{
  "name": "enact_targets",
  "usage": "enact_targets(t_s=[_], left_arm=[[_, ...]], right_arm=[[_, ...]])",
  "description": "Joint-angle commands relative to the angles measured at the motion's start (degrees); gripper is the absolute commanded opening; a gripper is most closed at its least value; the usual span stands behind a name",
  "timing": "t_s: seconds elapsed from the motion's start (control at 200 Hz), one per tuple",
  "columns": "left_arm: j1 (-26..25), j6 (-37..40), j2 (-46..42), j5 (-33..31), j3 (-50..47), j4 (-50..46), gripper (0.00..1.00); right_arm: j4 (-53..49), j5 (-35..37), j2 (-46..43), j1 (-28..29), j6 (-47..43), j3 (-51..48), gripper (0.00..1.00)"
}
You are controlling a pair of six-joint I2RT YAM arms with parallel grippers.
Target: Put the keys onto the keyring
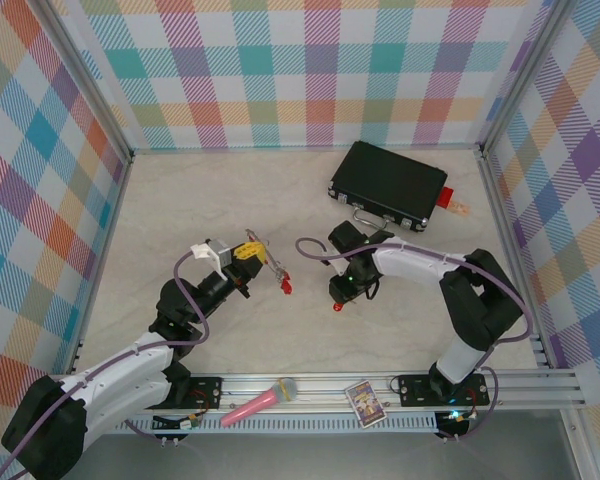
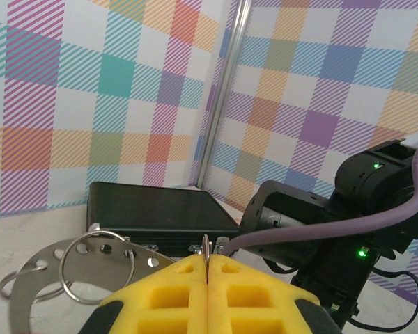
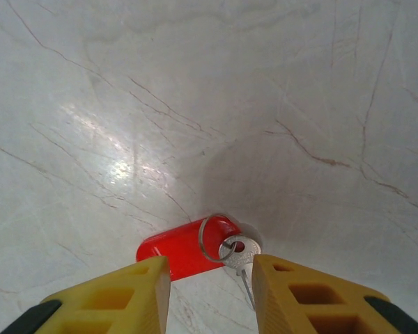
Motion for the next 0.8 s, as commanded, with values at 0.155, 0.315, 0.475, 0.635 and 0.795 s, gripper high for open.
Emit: enact_targets(t_s=[0.155, 0.315, 0.475, 0.635, 0.795], left_arm=[[0.6, 0.6, 0.3, 1.2, 0.6, 2.7, 0.00], [0.6, 0.6, 0.2, 1.2, 0.6, 2.7, 0.00], [0.6, 0.6, 0.6, 1.2, 0.6, 2.9, 0.00], [0.6, 0.6, 0.9, 1.3, 0.6, 3.1, 0.00], [0.6, 0.5, 0.9, 1.4, 0.6, 3.1, 0.00]], right_arm=[[-1.8, 1.7, 1.9, 1.2, -1.7, 2.0, 0.37], [-1.1, 3.2, 2.4, 1.1, -1.4, 2.2, 0.34], [-0.3, 4.1, 2.1, 1.1, -1.2, 1.9, 0.30], [0.1, 4.7, 2.7, 1.2, -1.2, 2.1, 0.25], [0.5, 4.5, 3.0, 1.1, -1.1, 2.3, 0.22]])
